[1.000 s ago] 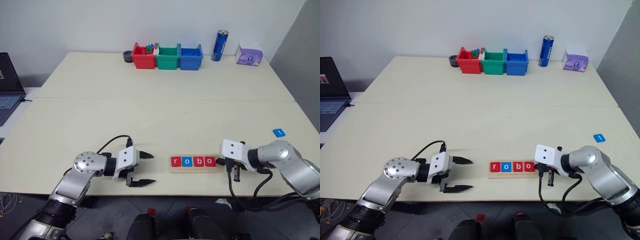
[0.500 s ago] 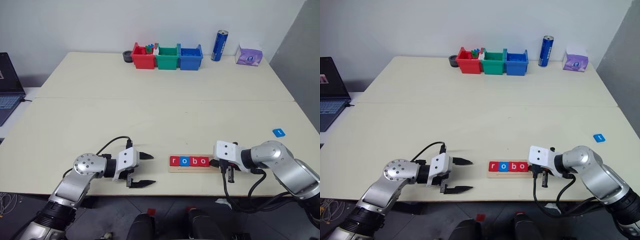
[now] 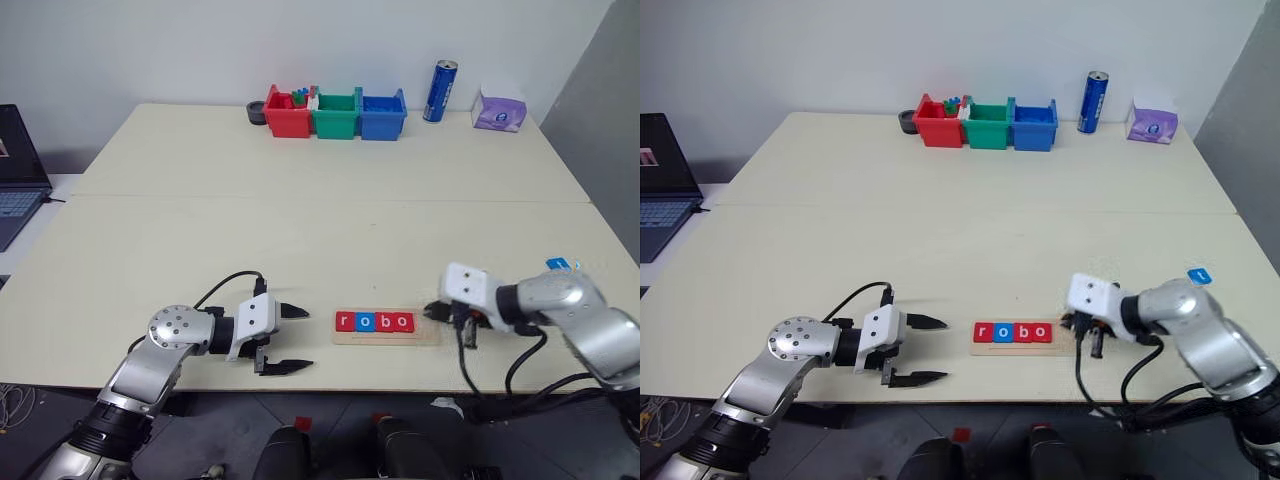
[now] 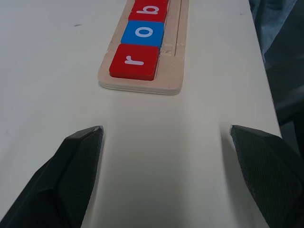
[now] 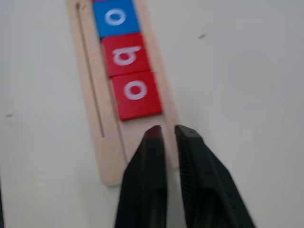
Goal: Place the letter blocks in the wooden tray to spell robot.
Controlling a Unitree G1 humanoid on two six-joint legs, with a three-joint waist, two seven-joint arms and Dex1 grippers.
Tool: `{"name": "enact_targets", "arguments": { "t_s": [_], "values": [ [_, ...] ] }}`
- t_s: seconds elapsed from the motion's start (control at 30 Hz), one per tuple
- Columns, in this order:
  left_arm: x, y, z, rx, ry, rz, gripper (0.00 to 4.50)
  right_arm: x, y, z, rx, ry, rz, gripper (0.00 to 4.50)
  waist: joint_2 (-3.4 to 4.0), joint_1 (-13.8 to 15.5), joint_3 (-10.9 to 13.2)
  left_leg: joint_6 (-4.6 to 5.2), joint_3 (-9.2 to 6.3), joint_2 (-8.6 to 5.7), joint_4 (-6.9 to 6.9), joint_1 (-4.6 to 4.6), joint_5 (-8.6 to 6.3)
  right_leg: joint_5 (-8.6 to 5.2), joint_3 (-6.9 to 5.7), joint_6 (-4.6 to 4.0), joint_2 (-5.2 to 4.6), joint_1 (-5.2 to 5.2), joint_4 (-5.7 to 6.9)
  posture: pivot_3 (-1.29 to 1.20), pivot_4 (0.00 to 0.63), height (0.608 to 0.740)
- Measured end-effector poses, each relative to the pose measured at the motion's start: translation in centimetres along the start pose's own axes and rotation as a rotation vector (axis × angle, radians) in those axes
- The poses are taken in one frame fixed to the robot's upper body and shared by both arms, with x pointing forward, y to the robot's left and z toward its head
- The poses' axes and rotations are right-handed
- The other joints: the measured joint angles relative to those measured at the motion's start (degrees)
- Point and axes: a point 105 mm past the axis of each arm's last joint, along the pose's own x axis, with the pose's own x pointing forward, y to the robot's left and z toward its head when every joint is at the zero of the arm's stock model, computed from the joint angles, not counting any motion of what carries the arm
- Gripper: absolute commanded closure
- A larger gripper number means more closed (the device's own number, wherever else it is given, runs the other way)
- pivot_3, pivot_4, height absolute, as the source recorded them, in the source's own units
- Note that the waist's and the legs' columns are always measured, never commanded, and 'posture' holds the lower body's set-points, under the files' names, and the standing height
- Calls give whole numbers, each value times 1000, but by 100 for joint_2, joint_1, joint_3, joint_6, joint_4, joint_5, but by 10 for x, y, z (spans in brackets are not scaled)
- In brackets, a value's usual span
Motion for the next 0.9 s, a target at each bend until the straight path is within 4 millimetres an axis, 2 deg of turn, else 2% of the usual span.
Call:
{"name": "enact_targets", "arguments": {
  "t_s": [0.1, 0.23, 0.3, 0.4, 0.5, 0.7, 0.9],
  "values": [
    [0, 0, 1, -1, -5, 2, 0, -21, -33, -9, 173, -114, -271, 2081, -9, 3, -4, 0, 4, -2, 0, -3, 0, 2, -2, -3, 0, 3, 1, 0, 150, 740],
    [0, 0, 1, -1, -7, 1, 0, -47, -59, -46, 379, -134, -552, 608, -8, 3, -4, 0, 7, -3, -1, -1, 0, 10, 4, -18, -1, 2, 1, 0, 150, 740],
    [0, 0, 1, 0, -8, -1, 0, -65, -73, -72, 464, -106, -718, 30, -5, 1, -3, 0, 11, -6, -1, 0, 0, 10, 8, -17, -1, 2, 1, 0, 150, 740],
    [1, 1, 2, 5, -11, -3, 0, -89, -91, -103, 512, -35, -902, 30, -2, -8, -1, 0, 21, -6, -1, 3, 0, 10, 11, -16, 0, 2, 1, 0, 150, 740],
    [2, 4, 8, 26, -23, -9, 0, -99, -102, -127, 544, 36, -974, 30, -1, -14, -2, 0, 28, -6, -3, 6, 0, 11, 14, -18, 4, 2, 2, 0, 150, 740],
    [3, 8, 7, 26, -28, -13, 0, -88, -120, -148, 706, 31, -907, 30, 5, -99, 0, 1, 38, -6, -9, 11, 0, 12, 22, -20, 10, 1, 2, 0, 150, 740],
    [4, 9, 8, 31, -30, -11, 0, -78, -130, -171, 758, 123, -854, 30, 6, -131, 0, 1, 40, -5, -10, 9, 0, 12, 25, -21, 5, 1, -1, 0, 150, 740]
  ]
}}
